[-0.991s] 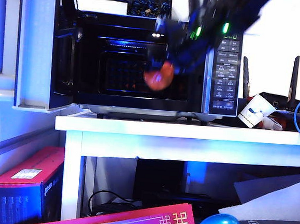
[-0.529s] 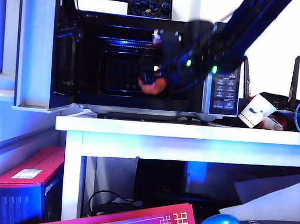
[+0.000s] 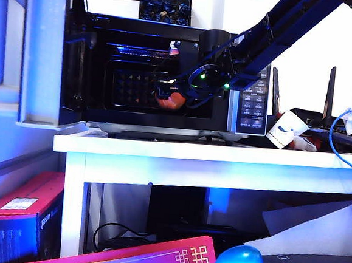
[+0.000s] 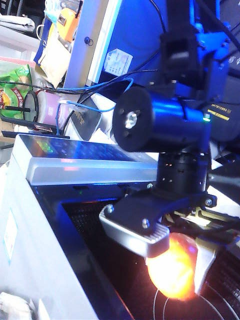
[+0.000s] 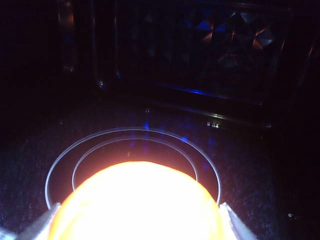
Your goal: Open the microwave door, place the orange inside the microwave, then close the microwave door.
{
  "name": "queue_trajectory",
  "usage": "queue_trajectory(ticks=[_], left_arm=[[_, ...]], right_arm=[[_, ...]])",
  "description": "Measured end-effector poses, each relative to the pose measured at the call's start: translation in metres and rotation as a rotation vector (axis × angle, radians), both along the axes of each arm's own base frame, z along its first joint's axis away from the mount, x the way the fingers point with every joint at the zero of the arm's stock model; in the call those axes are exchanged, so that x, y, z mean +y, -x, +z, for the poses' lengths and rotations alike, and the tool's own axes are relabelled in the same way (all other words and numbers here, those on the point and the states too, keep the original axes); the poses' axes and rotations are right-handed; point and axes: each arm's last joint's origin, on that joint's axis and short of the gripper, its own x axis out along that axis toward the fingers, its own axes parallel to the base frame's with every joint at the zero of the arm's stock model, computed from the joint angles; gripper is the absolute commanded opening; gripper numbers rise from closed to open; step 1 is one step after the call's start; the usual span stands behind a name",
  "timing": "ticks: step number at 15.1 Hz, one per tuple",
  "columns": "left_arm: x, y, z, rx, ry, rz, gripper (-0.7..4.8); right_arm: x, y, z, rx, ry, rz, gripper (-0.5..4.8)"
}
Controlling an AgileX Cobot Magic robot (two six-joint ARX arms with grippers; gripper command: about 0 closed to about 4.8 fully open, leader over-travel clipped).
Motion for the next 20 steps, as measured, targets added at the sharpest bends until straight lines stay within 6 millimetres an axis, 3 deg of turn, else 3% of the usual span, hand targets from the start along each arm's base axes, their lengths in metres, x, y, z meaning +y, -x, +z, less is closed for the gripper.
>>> queue_trajectory(ticks=[4, 12, 20], left_arm=[[0.0, 0.0, -0.001, 0.01, -0.003, 0.0, -0.05], [0.0, 0.0, -0.001, 0.012, -0.003, 0.0, -0.05], [0.0, 0.001, -0.001, 0.015, 0.001, -0.019, -0.05]], right_arm=[[0.016, 0.025, 0.043, 0.016, 0.073, 0.111, 2.38], [0.018, 0.013, 0.016, -0.034, 0.066, 0.083, 2.38], [-0.01, -0.002, 0.015, -0.047, 0.047, -0.005, 2.38]])
